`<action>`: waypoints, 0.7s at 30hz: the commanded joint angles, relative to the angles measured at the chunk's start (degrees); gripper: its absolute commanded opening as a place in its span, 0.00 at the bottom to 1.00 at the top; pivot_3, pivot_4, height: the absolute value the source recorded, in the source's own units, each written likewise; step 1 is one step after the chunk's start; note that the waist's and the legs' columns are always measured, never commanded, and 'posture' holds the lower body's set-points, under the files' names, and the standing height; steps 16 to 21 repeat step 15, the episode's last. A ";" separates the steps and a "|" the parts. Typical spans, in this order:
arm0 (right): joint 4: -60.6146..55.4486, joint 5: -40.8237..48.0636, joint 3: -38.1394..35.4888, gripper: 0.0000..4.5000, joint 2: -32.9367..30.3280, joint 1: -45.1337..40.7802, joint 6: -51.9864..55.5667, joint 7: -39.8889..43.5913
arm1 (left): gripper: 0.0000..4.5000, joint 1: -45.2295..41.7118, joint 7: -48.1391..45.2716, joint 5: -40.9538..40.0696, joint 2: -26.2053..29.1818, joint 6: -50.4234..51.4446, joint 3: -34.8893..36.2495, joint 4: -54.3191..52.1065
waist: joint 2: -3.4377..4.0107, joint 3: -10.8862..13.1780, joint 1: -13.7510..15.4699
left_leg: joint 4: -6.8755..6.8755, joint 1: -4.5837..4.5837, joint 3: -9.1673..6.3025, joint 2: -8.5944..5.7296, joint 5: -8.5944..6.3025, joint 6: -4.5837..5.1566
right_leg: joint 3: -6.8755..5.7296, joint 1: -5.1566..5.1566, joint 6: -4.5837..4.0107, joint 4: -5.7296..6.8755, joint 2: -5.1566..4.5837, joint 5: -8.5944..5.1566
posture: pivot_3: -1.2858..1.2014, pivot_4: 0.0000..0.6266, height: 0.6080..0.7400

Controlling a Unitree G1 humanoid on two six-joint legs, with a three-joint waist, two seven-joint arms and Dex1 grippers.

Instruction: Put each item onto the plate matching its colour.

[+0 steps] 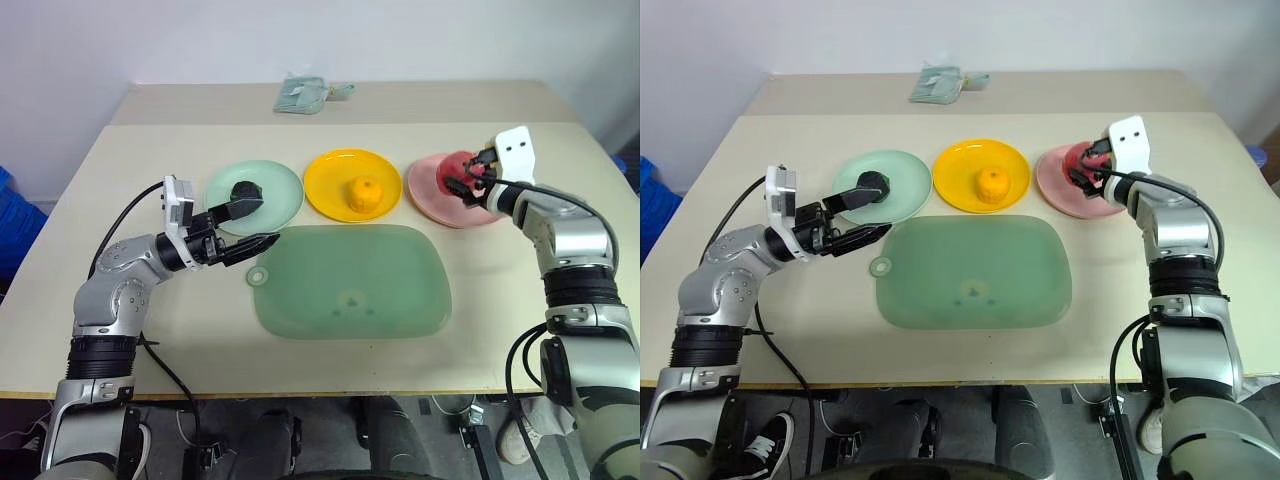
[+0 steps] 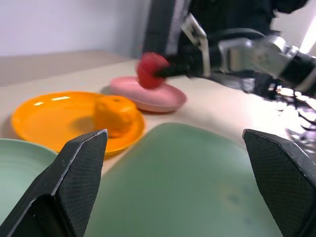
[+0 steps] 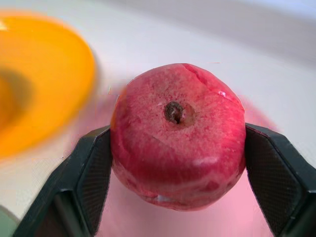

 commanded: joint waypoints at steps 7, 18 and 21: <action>-9.51 9.38 -6.92 0.99 2.00 -3.08 -3.76 7.08 | 1.00 0.14 -4.47 -0.99 2.11 -3.17 1.97 -1.80 | 0.03 0.01 -0.32 | 0.00 0.06 0.04 0.08 0.00 0.00 | 0.07 -0.01 0.00 0.05 0.10 0.00 | 0.52 0.24 1.00; -45.24 23.34 1.03 0.99 -5.13 20.00 6.56 30.91 | 1.00 -0.36 -6.68 -0.39 3.22 -4.08 1.91 0.56 | 0.01 0.01 0.61 | 0.12 0.06 -0.17 0.01 -0.07 0.12 | -0.10 0.19 0.01 -0.04 0.02 0.00 | 0.52 0.24 1.00; -45.24 23.34 1.03 0.99 -5.13 20.00 6.56 30.91 | 1.00 -0.36 -6.68 -0.39 3.22 -4.08 1.91 0.56 | 0.01 0.01 0.61 | 0.12 0.06 -0.17 0.01 -0.07 0.12 | -0.10 0.19 0.01 -0.04 0.02 0.00 | 0.52 0.24 1.00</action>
